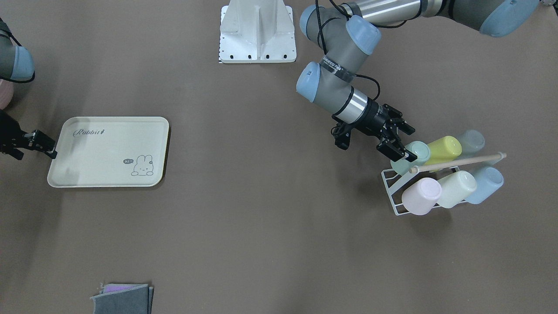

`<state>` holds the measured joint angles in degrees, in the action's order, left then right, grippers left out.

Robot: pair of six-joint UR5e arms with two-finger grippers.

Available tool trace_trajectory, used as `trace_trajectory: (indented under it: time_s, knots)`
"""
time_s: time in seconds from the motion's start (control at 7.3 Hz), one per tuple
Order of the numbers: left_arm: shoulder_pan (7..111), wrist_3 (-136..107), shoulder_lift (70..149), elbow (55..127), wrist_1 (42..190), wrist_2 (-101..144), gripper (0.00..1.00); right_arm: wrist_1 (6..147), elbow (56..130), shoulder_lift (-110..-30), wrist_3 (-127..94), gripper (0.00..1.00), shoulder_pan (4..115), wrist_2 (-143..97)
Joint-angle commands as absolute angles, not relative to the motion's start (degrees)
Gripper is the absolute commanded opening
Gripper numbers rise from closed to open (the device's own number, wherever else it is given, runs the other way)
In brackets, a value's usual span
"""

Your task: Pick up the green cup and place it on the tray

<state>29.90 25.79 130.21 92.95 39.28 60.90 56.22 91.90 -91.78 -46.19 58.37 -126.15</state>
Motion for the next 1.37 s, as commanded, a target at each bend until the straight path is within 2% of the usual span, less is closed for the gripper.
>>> trace_trajectory:
  time_s: [0.0, 0.41, 1.23]
  knots:
    - [26.2, 28.6, 130.3, 92.6, 39.7, 56.1, 0.99, 56.2, 90.9, -91.6, -45.9, 0.98, 58.0, -127.0]
    - [25.8, 33.5, 127.4, 91.0, 44.2, 55.2, 0.99, 56.2, 90.2, -91.5, -46.2, 0.92, 56.6, -129.6]
    - [25.8, 33.5, 127.4, 84.7, 44.3, 50.5, 0.98, 56.1, 89.9, -91.5, -45.7, 0.41, 55.5, -129.6]
